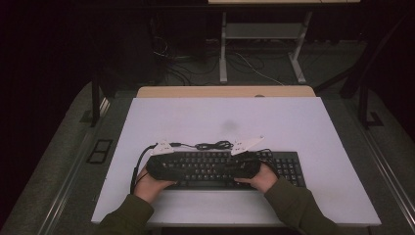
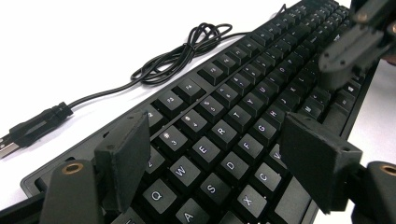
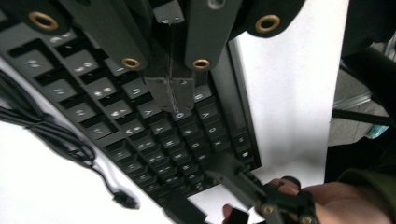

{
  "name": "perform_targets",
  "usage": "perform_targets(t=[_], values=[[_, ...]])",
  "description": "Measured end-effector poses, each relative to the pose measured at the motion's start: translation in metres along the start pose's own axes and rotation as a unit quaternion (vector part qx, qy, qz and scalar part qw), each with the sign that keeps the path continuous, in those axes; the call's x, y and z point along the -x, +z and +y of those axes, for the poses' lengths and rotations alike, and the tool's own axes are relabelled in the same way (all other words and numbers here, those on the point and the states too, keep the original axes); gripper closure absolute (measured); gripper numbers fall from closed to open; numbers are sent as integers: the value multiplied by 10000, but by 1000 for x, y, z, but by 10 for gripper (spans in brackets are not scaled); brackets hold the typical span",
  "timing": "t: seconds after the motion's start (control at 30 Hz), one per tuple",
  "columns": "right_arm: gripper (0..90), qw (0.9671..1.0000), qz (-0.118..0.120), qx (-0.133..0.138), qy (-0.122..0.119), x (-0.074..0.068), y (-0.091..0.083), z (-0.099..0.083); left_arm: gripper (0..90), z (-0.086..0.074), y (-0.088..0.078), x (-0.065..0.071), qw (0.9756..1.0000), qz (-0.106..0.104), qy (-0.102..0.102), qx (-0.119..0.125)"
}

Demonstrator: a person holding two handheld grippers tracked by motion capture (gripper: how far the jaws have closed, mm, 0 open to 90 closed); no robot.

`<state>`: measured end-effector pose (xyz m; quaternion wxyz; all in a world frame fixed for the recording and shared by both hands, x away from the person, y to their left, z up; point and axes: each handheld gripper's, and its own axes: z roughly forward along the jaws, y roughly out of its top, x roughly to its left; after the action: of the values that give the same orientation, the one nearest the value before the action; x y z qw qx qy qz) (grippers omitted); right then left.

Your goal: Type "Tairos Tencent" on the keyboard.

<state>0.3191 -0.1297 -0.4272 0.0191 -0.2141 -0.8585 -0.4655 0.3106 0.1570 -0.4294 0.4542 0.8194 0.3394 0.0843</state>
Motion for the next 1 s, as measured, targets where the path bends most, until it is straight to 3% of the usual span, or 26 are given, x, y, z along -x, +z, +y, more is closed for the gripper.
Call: perform_targets(t=[0.53,1.0], values=[[892,9994,-51,-326,-97,-9,20,-2,221,0,0,0,10000,8,-9,28],[892,9989,-118,-456,-90,-9,25,-3,221,1,1,1,10000,21,20,-4]])
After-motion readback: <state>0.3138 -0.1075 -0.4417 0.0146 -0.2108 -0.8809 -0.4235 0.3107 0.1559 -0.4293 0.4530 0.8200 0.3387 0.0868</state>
